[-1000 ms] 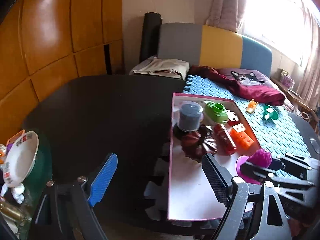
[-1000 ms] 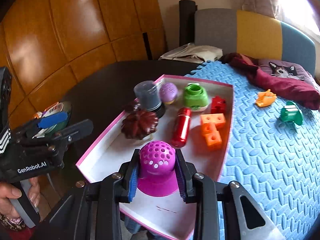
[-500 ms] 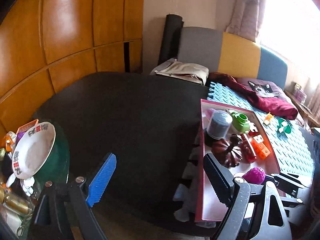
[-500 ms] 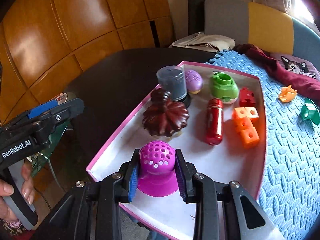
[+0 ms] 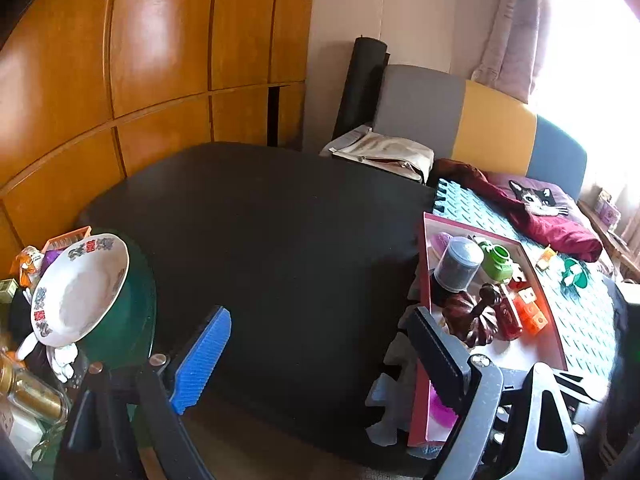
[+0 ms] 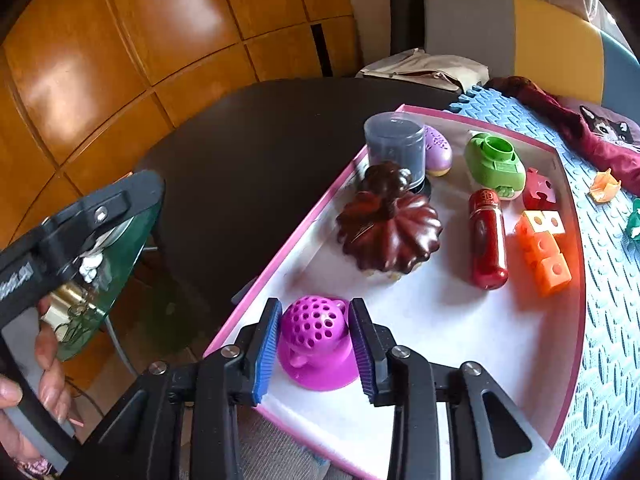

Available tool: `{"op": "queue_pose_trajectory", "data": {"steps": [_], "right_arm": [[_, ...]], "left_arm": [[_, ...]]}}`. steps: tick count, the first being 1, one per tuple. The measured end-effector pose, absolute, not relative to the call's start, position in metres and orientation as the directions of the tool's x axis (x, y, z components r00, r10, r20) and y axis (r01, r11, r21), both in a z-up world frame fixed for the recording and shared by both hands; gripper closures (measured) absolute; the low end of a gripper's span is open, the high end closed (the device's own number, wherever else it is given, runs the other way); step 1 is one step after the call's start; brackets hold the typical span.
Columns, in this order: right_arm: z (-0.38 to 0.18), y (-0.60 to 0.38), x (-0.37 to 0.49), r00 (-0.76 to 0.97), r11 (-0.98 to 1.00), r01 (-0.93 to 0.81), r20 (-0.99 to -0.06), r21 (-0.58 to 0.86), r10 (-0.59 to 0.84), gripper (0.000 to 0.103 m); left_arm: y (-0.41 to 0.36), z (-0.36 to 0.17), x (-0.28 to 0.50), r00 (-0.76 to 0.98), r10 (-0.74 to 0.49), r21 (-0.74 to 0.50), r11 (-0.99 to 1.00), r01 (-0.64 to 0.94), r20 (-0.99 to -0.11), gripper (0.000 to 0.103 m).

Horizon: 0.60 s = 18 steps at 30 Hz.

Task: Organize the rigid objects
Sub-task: 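Carry the magenta toy into the tray and open the right gripper, then move both tools from the tray back toward the orange and green toys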

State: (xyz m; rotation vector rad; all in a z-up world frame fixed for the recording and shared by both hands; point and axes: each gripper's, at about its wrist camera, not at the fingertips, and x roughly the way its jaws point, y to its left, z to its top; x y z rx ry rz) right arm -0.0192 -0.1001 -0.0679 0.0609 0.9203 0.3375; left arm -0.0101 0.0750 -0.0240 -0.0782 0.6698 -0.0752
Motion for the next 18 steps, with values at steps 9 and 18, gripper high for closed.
{"op": "queue_pose_trajectory", "data": {"steps": [9, 18], "right_arm": [[-0.053, -0.122, -0.03, 0.61, 0.95, -0.214, -0.729, 0.228, 0.312, 0.068], [-0.036, -0.146, -0.038, 0.673, 0.98, -0.138, -0.713, 0.142, 0.198, 0.068]], "left_arm": [[0.06, -0.021, -0.018, 0.775, -0.177, -0.12, 0.984, 0.13, -0.607, 0.012], [0.041, -0.019, -0.02, 0.761, -0.214, -0.122, 0.977, 0.177, -0.612, 0.012]]}}
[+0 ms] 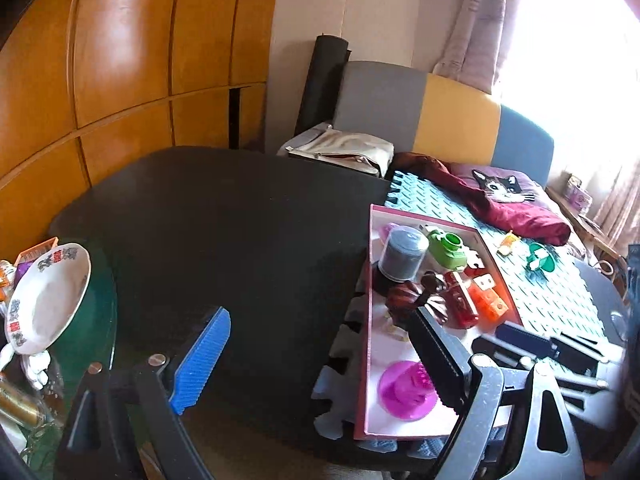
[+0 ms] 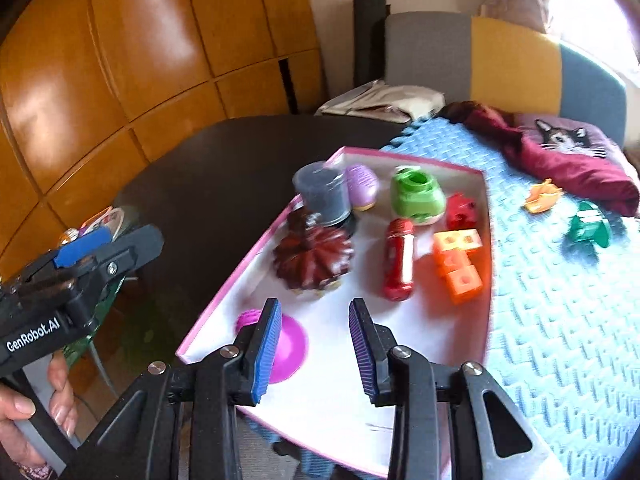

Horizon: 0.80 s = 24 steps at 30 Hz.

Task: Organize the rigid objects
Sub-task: 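Move both tools from the tray back toward the orange and green toys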

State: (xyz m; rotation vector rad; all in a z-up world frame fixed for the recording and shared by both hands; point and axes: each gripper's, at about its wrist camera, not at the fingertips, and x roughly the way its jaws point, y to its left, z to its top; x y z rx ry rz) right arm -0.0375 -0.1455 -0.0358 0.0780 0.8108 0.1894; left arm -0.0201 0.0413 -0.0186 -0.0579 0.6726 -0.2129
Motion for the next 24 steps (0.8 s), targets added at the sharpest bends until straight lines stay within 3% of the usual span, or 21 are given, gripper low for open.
{"op": "queue_pose_trajectory", "data": {"steps": [18, 24], "right_arm": [[-0.029, -0.227, -0.049, 0.708, 0.996, 0.059, -0.706, 0.061, 0.002, 0.068], [-0.044, -0.27, -0.057, 0.696, 0.986, 0.148, -0.716, 0.073, -0.052, 0.068]], "left_arm": [[-0.034, -0.014, -0.031, 0.677, -0.347, -0.12, 0.925, 0.36, -0.649, 0.011], [-0.073, -0.007, -0.028, 0.631, -0.405, -0.129, 0.89, 0.437, -0.662, 0.005]]}}
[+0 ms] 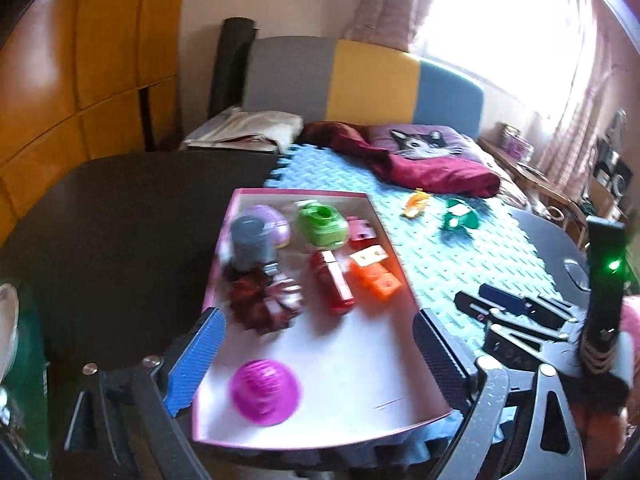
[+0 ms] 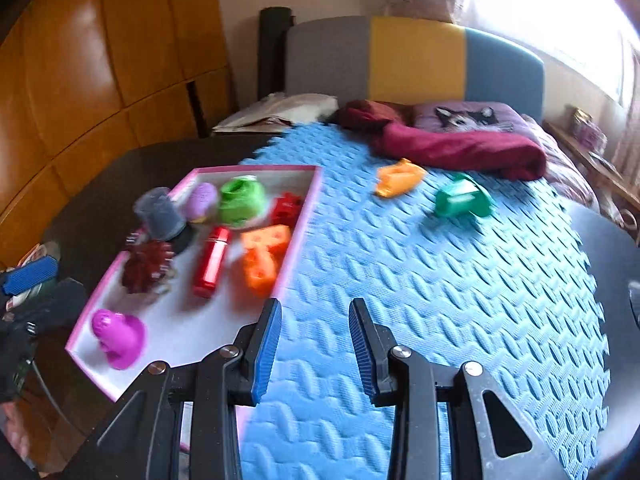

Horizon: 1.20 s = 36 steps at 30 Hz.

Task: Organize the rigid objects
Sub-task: 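Move both tools from the tray back toward the orange and green toys, then grasp the orange boat toy with the left gripper while the right grasps the green spool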

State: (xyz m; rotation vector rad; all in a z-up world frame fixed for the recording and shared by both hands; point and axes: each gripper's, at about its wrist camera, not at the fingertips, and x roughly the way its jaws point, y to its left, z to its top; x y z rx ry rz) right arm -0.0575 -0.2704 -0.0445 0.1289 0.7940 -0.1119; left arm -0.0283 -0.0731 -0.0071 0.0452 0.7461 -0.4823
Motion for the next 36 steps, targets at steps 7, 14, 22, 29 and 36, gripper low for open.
{"op": "queue_pose_trajectory", "data": {"steps": [7, 14, 22, 29, 36], "right_arm": [[-0.062, -0.326, -0.07, 0.669, 0.96, 0.269, -0.731, 0.073, -0.132, 0.068], [-0.07, -0.374, -0.082, 0.685, 0.924, 0.352, -0.713, 0.146, -0.148, 0.068], [-0.083, -0.394, -0.093, 0.701, 0.902, 0.374, -0.702, 0.214, -0.124, 0.068], [-0.085, -0.402, -0.098, 0.733, 0.885, 0.364, -0.676, 0.292, -0.079, 0.066], [-0.086, -0.408, -0.101, 0.753, 0.867, 0.358, -0.657, 0.347, -0.049, 0.065]], "left_arm": [[-0.134, 0.001, -0.017, 0.606, -0.427, -0.081, 0.855, 0.513, -0.672, 0.004], [-0.211, 0.018, 0.027, 0.611, -0.428, -0.04, 0.838, 0.544, -0.666, 0.0], [-0.287, -0.008, 0.084, 0.577, -0.354, 0.027, 0.836, 0.547, -0.736, 0.0], [-0.331, -0.033, 0.121, 0.584, -0.299, 0.079, 0.843, 0.533, -0.754, 0.0], [-0.35, -0.059, 0.152, 0.56, -0.277, 0.101, 0.829, 0.551, -0.781, 0.001]]}}
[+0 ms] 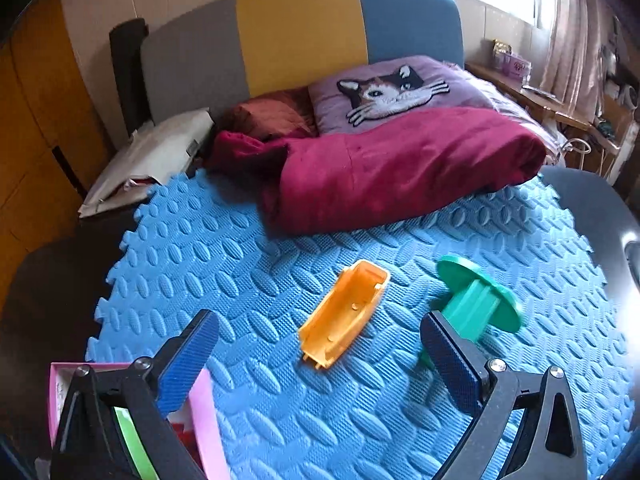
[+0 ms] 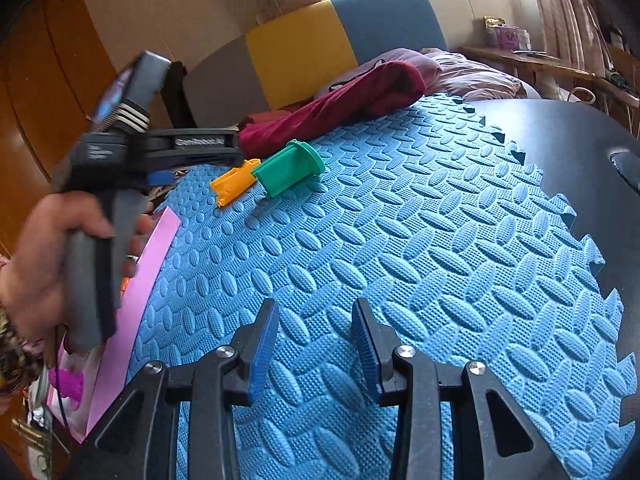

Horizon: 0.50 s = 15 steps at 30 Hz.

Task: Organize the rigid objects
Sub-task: 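Grasp the orange boat toy with the left gripper while the right grasps the green spool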

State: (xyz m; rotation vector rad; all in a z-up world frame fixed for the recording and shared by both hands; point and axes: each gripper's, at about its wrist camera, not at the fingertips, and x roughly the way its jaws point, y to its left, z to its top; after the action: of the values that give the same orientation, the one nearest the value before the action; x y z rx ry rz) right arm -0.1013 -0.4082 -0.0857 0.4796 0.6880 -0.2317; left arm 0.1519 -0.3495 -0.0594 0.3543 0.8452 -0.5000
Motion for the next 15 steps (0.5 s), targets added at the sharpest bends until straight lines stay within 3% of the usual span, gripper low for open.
{"op": "queue_pose_trajectory", "data": {"steps": [4, 6, 11, 13, 15], "right_arm": [[-0.087, -0.41, -0.103, 0.762, 0.862, 0.348, -0.647, 0.37, -0.03, 0.063], [-0.088, -0.412, -0.104, 0.769, 0.855, 0.344, -0.639, 0.388, -0.019, 0.063], [-0.089, -0.413, -0.104, 0.773, 0.851, 0.34, -0.635, 0.399, -0.011, 0.063], [-0.089, -0.413, -0.105, 0.773, 0.851, 0.34, -0.634, 0.4, -0.011, 0.063], [-0.09, -0.413, -0.104, 0.77, 0.852, 0.341, -0.637, 0.397, -0.011, 0.063]], "left_arm": [[-0.352, -0.071, 0.16, 0.541, -0.281, 0.095, 0.82, 0.565, -0.792, 0.014], [-0.355, -0.075, 0.162, 0.53, -0.286, 0.096, 0.808, 0.581, -0.799, 0.035], [-0.357, -0.085, 0.157, 0.468, -0.349, 0.027, 0.777, 0.628, -0.812, 0.069], [-0.357, -0.084, 0.152, 0.469, -0.356, 0.027, 0.773, 0.634, -0.808, 0.077], [-0.354, -0.084, 0.144, 0.477, -0.357, 0.03, 0.775, 0.631, -0.803, 0.078]]}}
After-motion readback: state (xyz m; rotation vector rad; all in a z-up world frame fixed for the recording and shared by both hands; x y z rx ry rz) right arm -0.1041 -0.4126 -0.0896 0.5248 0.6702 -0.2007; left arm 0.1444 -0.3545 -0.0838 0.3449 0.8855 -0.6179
